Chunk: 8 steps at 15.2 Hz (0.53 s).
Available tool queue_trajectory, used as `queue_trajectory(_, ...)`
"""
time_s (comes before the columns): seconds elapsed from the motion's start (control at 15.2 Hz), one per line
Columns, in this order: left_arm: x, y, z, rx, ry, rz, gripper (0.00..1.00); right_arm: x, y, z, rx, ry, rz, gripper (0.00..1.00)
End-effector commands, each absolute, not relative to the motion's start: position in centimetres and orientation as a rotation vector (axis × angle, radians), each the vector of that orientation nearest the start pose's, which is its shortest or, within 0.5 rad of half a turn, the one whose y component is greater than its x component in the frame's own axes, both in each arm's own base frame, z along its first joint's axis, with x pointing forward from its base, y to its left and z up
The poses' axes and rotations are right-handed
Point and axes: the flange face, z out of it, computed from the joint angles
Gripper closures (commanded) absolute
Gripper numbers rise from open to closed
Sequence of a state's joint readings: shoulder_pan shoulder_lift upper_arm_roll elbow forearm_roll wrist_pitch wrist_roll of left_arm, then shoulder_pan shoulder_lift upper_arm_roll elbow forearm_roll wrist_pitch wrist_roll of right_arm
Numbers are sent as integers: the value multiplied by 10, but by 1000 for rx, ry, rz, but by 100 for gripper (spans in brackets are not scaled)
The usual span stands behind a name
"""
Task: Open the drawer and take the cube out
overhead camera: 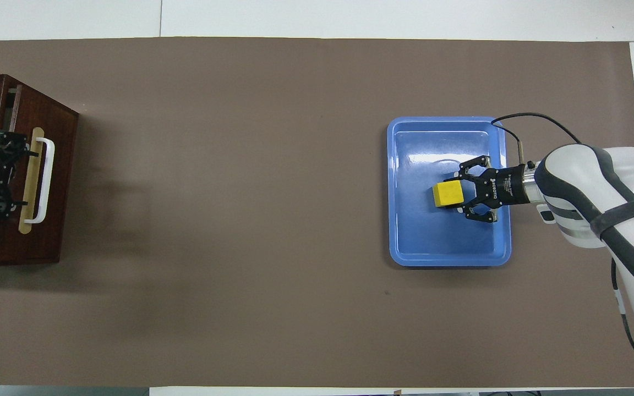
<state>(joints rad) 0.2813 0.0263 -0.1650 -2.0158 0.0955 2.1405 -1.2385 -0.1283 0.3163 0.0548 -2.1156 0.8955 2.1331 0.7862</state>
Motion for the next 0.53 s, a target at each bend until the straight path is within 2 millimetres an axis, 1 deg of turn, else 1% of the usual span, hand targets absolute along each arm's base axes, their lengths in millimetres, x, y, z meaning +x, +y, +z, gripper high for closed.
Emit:
queue_trajectory(0.0,560,92,455,-2482,-1861,-246,0,548,-11,255,-1854,1679,636,100)
queue_trajectory(0.07,560,94,456,-2483,-1859,-248,0,547,-11,254,-1854,1681,638,100)
queue_trajectory(0.13,560,95,456,-2483,-1859,-248,0,547,-10,255,-1852,1683,638,82)
queue_trajectory(0.2,560,96,456,-2482,-1861,-248,0,547,-10,255,-1852,1684,639,37)
queue_trajectory(0.26,560,96,456,-2482,-1861,-248,0,547,-10,255,-1850,1685,640,0)
queue_trajectory(0.39,563,93,460,-2490,-1857,-259,0,550,-9,259,-1839,1694,648,0)
queue_trajectory(0.46,567,91,460,-2491,-1854,-247,0,553,-5,264,-1833,1699,649,0)
